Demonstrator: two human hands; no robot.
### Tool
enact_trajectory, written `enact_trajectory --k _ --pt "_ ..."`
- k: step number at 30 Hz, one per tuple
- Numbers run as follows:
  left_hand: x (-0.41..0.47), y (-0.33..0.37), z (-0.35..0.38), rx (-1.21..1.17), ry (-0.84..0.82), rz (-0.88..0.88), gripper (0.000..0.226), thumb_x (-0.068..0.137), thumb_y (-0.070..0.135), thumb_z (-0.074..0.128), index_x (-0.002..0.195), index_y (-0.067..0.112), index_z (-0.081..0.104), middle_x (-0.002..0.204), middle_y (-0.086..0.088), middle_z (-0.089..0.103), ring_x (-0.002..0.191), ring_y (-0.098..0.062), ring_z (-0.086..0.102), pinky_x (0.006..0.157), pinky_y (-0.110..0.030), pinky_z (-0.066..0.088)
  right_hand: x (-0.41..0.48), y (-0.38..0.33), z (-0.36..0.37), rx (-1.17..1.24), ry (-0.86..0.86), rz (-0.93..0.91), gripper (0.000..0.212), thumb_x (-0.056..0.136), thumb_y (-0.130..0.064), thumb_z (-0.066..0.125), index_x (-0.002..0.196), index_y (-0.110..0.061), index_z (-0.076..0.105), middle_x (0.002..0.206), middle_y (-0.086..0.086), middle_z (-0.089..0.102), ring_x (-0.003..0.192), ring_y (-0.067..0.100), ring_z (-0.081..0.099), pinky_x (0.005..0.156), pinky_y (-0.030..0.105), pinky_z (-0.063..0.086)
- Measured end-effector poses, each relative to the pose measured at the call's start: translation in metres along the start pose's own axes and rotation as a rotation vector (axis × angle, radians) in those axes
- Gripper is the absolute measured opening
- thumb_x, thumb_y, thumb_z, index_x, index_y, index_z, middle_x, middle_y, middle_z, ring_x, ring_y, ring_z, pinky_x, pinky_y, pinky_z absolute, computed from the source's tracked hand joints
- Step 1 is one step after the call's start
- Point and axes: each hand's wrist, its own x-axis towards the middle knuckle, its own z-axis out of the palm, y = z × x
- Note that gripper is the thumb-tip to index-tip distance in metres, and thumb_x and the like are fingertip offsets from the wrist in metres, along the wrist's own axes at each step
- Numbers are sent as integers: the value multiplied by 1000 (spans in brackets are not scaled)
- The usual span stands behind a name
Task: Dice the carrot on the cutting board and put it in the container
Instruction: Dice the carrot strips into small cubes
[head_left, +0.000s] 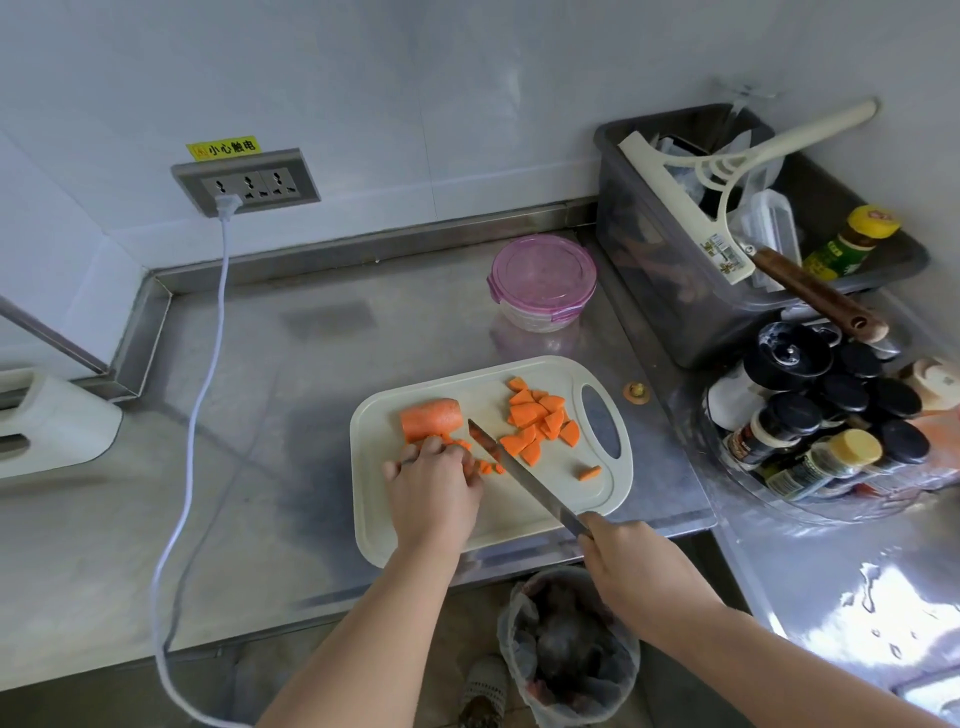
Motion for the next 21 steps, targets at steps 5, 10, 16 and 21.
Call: enact_trajectory --k 5,10,16,21 --pt "2 7 -1 -29 -7 157 31 91 44 49 120 35 57 123 12 53 114 -18 46 94 -32 30 6 6 -15 -45 73 -21 28 104 -25 28 120 -17 49 65 -6 44 54 11 44 46 22 27" --pt "11 20 7 -19 -12 222 31 89 47 51 116 34 59 120 13 55 113 -17 46 89 -32 29 11 16 -27 -135 93 23 29 104 -26 27 123 -16 47 62 -7 39 49 9 36 42 22 22" --pt "16 20 13 29 58 279 17 91 37 52 101 30 65 104 10 62 100 -17 51 79 -32 29 14 22 -29 -138 106 31 30 105 -27 27 124 -17 48 62 -7 39 48 9 35 41 23 23" --pt "24 0 20 76 160 342 16 62 23 81 64 24 65 69 6 61 71 -22 56 67 -35 25 16 18 -25 -122 120 -25 34 104 -29 28 132 -21 44 63 -8 39 53 14 39 43 23 24"
